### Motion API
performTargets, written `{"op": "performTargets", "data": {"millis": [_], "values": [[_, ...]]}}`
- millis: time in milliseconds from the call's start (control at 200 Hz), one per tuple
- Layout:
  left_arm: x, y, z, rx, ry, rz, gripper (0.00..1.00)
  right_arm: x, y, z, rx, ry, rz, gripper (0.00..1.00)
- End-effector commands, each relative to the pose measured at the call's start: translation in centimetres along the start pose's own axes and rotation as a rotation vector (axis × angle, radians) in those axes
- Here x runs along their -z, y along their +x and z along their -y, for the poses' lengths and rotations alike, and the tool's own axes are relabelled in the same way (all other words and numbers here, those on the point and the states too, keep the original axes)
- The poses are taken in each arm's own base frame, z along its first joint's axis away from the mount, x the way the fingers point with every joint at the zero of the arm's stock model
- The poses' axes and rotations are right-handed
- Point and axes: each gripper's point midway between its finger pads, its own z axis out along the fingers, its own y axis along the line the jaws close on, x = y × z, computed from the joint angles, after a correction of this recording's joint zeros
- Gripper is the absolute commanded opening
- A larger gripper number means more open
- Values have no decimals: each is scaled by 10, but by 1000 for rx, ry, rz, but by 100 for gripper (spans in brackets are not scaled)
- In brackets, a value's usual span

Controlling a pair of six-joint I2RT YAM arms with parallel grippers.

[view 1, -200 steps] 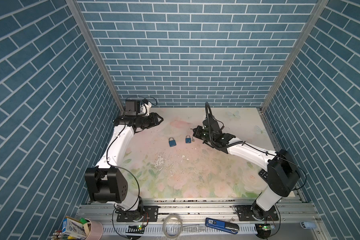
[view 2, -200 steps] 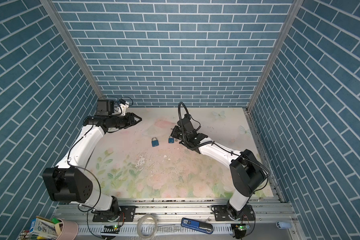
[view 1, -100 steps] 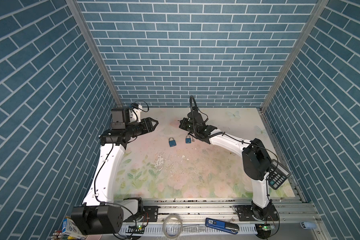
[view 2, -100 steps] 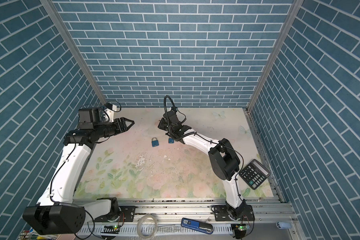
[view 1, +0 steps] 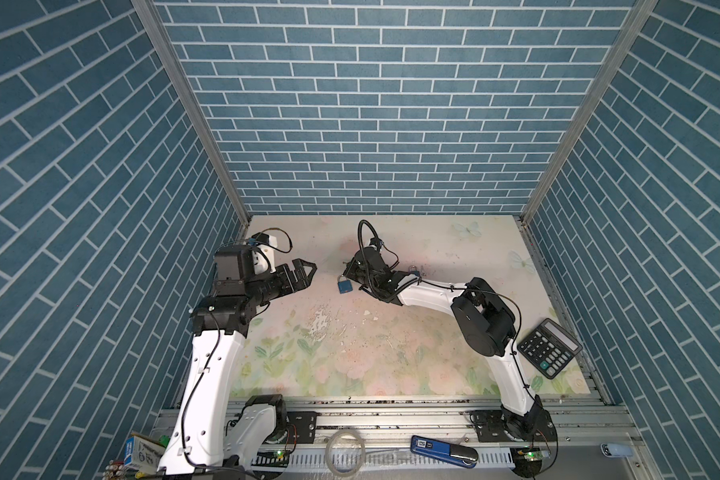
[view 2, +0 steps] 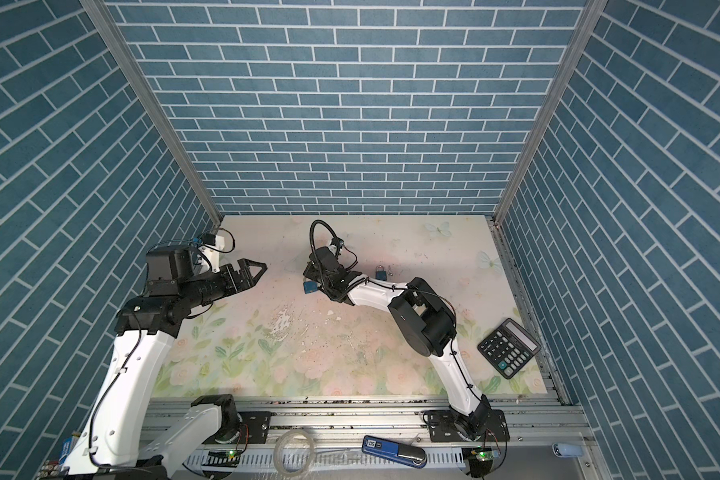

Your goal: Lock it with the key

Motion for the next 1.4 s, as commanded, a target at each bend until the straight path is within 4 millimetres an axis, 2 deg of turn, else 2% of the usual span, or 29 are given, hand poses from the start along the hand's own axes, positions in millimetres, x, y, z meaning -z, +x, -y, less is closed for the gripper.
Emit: {"op": "performTargets", "data": {"millis": [0,260,455,1085,1105,1395], "values": [[-1,9,-10,5,-34,-14,99,7,-2,8,-57,8,41,0],[-4,21,-20,41,-44,-2,100,14,6,29,-70,31,59,0],[1,25,-29,63,-80,52,99,10,13,31,-83,30,66,0],[7,27,-28,72,-85,65,100,3,20,40,-110,48,82,0],[7,27,-28,71,-85,66,100,-4,29,51,-103,70,68,0],[8,30,-26,71,-74,59,100,-8,35,61,-112,88,62,0]]}}
